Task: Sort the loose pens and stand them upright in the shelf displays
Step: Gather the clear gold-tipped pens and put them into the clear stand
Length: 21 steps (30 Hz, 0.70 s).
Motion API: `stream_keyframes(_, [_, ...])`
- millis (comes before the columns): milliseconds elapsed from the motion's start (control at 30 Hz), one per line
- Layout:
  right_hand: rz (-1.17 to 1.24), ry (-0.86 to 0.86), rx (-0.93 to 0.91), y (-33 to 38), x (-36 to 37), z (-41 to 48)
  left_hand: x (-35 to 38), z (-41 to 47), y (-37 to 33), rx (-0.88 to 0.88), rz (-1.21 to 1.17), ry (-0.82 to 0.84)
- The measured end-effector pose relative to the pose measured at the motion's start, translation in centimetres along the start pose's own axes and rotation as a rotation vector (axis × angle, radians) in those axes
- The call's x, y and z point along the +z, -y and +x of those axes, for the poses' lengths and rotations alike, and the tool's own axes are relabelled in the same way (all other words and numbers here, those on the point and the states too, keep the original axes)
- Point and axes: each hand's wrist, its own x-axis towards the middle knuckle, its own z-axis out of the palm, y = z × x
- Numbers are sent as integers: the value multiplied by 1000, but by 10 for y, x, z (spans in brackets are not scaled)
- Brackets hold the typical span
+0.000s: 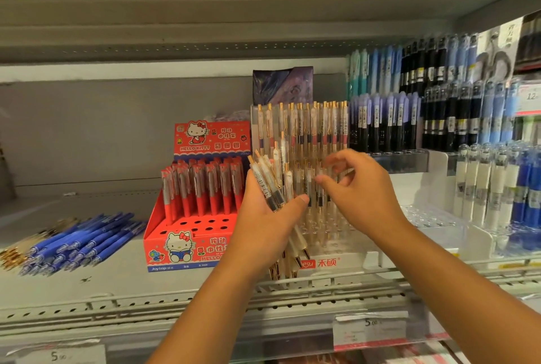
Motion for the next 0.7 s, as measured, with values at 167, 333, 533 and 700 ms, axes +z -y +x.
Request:
stream_keyframes(167, [421, 147, 17, 35, -8, -7, 1, 3, 1, 25, 0, 11])
stream_keyframes(333, [493, 364, 140, 47, -7, -10, 3, 5, 4, 24, -28, 41])
stream_keyframes(533, [504, 340, 200, 44, -7, -9, 2, 5, 5, 66, -15, 47])
stream_keyframes(700, [556, 305, 241, 42, -8, -10, 3, 6, 5, 49, 0, 32])
